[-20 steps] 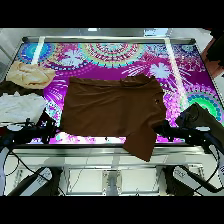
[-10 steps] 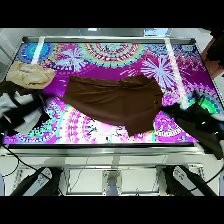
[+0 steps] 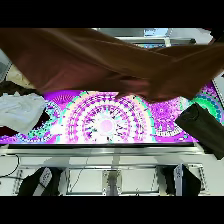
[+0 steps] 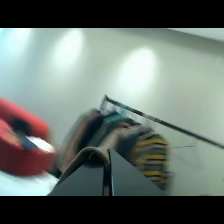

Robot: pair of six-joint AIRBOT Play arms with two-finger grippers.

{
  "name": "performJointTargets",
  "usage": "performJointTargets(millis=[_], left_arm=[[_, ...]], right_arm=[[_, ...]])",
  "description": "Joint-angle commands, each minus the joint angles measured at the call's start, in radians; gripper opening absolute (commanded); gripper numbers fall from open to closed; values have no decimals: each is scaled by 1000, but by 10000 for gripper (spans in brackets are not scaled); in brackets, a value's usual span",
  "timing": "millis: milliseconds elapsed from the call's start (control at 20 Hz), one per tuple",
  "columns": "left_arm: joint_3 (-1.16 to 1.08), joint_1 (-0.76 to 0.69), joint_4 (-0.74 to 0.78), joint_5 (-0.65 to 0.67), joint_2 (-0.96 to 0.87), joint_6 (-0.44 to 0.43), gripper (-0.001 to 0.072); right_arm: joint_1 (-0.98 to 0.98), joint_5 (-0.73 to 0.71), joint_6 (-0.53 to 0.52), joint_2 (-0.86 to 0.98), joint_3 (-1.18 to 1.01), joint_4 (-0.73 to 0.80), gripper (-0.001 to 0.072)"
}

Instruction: Fold the shirts.

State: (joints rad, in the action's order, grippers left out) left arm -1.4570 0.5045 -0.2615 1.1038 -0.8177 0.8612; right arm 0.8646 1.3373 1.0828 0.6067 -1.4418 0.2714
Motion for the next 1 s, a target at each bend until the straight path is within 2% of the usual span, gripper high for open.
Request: performJointTargets(millis=[0, 100, 200, 250, 350, 450, 550, 600, 700, 800, 850, 950], left_arm=[[-186, 0, 294, -166, 45, 119, 8], [-225, 0, 603, -164, 47, 307, 8], [-223, 0, 824, -109, 41, 418, 8], [-222, 0, 888, -82, 27, 449, 8], [-222, -1, 889, -20, -21, 467, 8], [-222, -33, 890, 57, -87, 467, 8], [-215, -108, 909, 134, -170, 467, 8], [-200, -164, 964, 156, -213, 467, 8], [-132, -279, 1156, 145, -292, 476, 8], [-43, -360, 1408, 81, -383, 563, 8], [-10, -376, 1507, 42, -433, 624, 8], [14, -373, 1600, -44, -546, 728, 8]], right_arm=[[97, -79, 24, -2, -222, 18, 19], [95, -103, 47, 52, -262, -14, 19], [93, -76, 47, 123, -264, -102, 19], [93, -55, 48, 165, -264, -137, 19], [72, -7, 51, 244, -264, -165, 19], [-33, 21, 51, 315, -264, -106, 19], [-229, 31, 57, 399, -264, 104, 20], [-333, 26, 86, 439, -255, 237, 19], [-526, 0, 145, 529, -197, 536, 19], [-646, -42, 203, 631, -113, 792, 19], [-667, -77, 224, 680, -77, 847, 19], [-663, -169, 248, 786, -33, 841, 19]])
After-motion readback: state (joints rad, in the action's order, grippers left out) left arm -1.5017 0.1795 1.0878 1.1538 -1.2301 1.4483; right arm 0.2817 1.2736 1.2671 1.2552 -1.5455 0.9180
